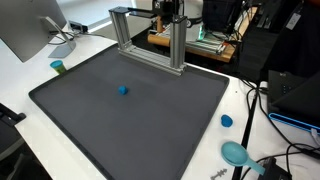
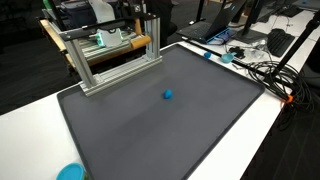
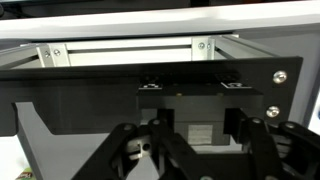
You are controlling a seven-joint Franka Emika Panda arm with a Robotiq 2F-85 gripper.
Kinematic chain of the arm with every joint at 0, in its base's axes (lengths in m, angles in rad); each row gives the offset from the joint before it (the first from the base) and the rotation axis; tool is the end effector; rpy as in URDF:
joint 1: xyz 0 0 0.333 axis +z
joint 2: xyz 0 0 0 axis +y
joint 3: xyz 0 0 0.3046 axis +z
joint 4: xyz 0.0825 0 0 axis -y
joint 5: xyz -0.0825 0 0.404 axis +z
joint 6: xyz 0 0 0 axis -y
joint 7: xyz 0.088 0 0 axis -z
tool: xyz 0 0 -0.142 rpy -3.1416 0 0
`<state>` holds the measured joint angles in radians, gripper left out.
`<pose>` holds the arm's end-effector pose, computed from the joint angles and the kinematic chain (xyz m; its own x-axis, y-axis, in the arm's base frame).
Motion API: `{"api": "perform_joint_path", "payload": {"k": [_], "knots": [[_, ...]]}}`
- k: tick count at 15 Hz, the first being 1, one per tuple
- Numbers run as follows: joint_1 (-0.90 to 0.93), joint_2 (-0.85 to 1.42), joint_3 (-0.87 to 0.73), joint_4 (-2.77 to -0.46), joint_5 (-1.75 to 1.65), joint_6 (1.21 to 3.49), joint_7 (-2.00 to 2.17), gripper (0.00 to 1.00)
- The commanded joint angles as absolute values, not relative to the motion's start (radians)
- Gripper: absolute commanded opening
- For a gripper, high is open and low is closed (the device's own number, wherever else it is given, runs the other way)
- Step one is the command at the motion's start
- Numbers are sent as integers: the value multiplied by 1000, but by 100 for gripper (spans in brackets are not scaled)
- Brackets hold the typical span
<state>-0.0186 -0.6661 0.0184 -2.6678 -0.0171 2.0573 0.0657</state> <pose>0.3739 -0.0023 0.3928 0.9965 -0.0611 0.0570 -0.0625 -0.9978 0.0232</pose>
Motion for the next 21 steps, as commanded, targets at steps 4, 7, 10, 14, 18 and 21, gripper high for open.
{"api": "perform_joint_path", "payload": {"k": [4,7,10,14,18,21], "knots": [[-7,-614,22,-2605,-8,1977,61,45],[-4,-613,19,-2603,1,1986,63,35],[-4,-612,18,-2600,2,1989,62,21],[-2,-606,23,-2608,4,2004,69,21],[3,-604,22,-2614,14,2001,68,29],[4,-603,20,-2612,17,2004,66,27]]}}
